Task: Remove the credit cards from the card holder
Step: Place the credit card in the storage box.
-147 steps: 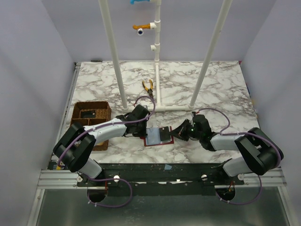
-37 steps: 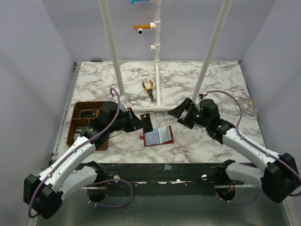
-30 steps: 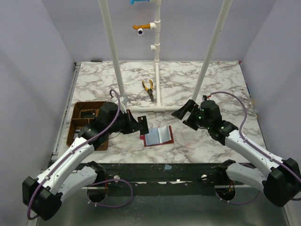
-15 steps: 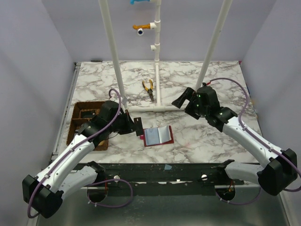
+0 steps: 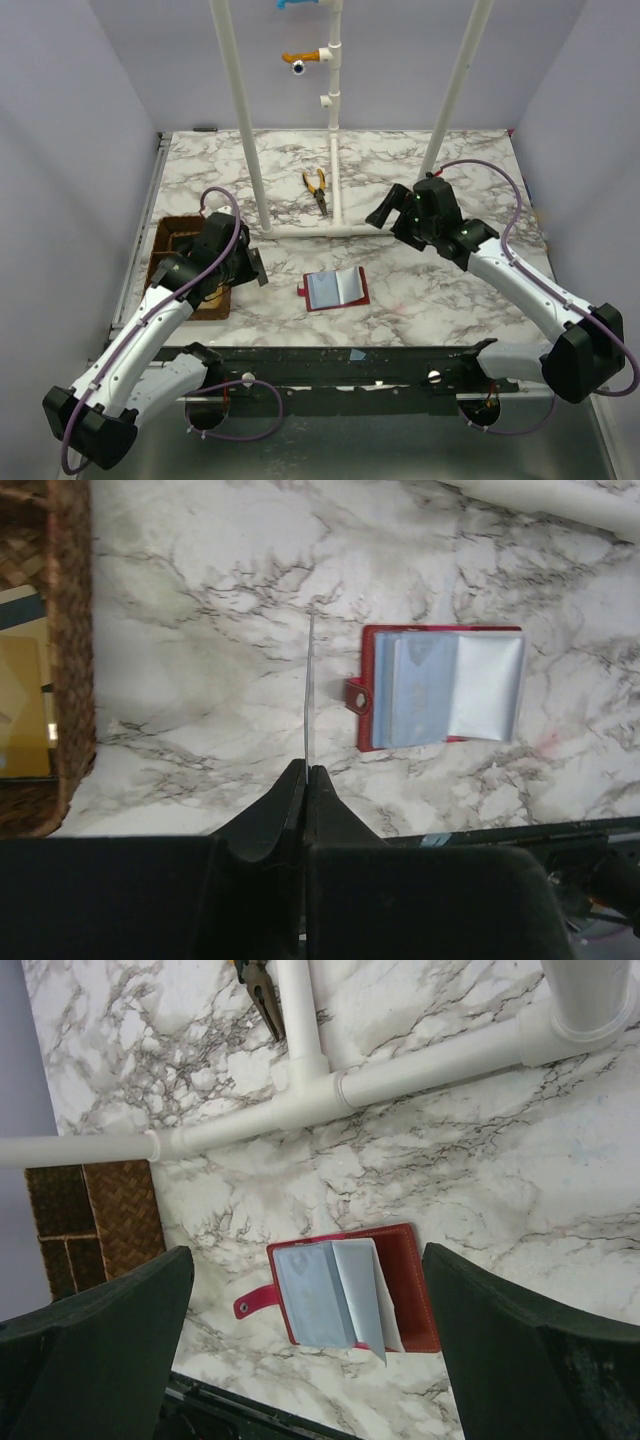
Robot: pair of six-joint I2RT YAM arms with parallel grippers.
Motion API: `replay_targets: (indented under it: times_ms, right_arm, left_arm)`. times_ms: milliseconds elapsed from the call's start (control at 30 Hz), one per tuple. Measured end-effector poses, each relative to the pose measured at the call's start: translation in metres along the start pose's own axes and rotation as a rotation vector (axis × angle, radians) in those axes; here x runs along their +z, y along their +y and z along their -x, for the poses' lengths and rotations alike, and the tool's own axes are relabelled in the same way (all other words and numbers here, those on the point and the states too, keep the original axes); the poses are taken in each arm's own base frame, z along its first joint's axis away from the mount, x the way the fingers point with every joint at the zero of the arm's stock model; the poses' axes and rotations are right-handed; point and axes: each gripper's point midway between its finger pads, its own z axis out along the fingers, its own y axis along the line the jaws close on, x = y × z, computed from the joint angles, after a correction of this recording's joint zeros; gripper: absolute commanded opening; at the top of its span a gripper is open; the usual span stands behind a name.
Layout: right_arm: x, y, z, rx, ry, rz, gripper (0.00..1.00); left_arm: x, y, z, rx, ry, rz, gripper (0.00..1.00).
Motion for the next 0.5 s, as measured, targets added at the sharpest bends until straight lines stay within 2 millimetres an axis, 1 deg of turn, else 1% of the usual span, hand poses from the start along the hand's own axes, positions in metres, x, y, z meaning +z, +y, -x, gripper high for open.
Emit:
replay_targets:
  times_ms: [167,367,500]
  right_arm:
    - [0.003,-0.003,0.005,0.003,-0.007,-0.013,1.00]
    - [0.012,-0.008,0.006,0.007,0.004,-0.038,1.00]
    - [0.016,-0.012,0.011,0.017,-0.002,-0.052,1.00]
  left_arm:
    - [-0.006,0.026,0.006,-0.034,-0.030,0.111,0.00]
    - [-0.012,0.042,0.017,-0.079,-0.061,0.177,0.00]
    - [-0.015,0.052,0.028,-0.129,-0.088,0.215,0.00]
